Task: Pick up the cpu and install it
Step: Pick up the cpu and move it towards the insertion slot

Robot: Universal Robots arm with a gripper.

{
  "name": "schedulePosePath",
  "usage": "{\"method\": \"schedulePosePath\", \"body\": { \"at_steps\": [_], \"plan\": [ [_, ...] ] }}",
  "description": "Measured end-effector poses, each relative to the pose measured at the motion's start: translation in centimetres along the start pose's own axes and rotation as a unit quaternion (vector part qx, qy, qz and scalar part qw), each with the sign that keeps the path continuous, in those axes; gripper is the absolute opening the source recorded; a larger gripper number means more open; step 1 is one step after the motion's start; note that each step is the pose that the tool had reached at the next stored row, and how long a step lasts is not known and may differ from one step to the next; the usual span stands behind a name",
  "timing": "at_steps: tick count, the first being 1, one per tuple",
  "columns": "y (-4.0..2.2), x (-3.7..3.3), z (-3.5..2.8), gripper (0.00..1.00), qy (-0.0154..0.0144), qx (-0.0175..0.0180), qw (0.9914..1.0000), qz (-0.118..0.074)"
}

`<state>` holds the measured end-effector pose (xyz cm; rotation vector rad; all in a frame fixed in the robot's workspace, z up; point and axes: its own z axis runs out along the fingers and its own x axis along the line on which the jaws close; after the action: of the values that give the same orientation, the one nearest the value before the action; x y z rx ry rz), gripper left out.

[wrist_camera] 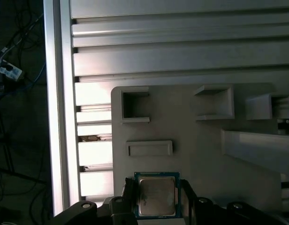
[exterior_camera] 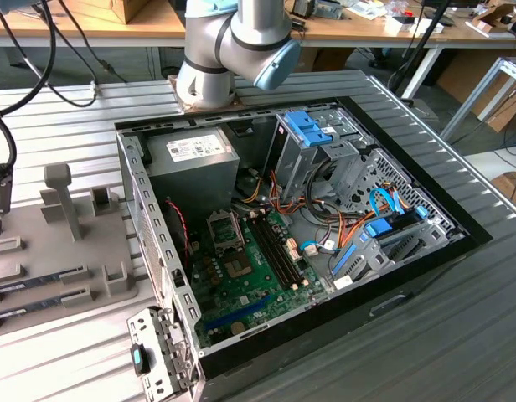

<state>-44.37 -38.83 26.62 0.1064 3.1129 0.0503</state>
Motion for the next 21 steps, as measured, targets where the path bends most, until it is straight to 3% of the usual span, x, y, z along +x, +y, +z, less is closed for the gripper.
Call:
{"method": "schedulePosePath", "body": {
  "at_steps": [21],
  "plan": [
    [0.05,-0.04,-1.56,0.47,0.0000,0.0000,1.00000,0.000]
  ]
}}
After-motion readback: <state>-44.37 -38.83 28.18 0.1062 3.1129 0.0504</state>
